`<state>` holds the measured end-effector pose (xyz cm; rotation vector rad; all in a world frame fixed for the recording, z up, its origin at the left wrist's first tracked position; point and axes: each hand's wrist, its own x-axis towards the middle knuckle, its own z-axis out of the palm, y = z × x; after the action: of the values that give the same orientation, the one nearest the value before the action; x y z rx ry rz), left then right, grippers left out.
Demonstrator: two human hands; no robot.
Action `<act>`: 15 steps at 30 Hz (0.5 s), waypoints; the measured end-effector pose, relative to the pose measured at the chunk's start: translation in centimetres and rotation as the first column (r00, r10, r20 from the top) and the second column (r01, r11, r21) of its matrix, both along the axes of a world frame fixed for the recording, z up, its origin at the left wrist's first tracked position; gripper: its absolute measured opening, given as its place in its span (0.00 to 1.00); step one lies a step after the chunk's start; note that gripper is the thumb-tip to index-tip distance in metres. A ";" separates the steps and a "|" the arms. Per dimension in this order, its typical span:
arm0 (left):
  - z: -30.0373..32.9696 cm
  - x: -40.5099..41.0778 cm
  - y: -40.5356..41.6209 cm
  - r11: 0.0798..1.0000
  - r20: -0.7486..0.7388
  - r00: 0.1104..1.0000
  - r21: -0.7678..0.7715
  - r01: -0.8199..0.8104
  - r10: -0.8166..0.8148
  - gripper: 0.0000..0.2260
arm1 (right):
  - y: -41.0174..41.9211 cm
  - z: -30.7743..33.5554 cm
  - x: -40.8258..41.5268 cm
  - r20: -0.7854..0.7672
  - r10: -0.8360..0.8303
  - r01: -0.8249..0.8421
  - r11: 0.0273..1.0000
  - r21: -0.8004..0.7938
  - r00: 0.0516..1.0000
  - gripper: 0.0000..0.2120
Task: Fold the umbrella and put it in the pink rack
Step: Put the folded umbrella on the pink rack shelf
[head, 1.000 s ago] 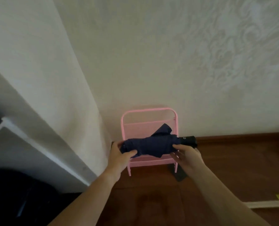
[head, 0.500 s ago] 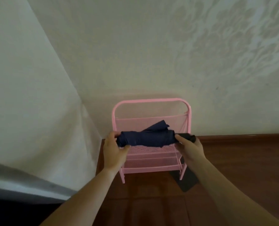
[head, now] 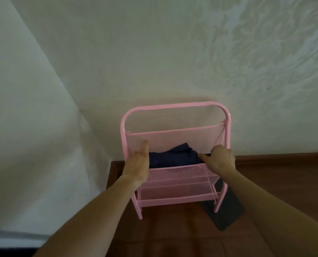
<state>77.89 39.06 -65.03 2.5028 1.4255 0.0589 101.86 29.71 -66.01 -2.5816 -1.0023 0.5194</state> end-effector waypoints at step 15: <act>-3.5 -1.3 0.1 0.957 -0.204 0.935 -0.027 0.290 -0.289 0.18 | -0.5 -3.7 -1.6 -0.057 0.061 -0.062 0.998 -0.011 0.996 0.19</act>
<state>76.62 39.13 -68.54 2.7598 1.1060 -0.2617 100.25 29.23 -69.74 -2.5388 -1.0654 0.6133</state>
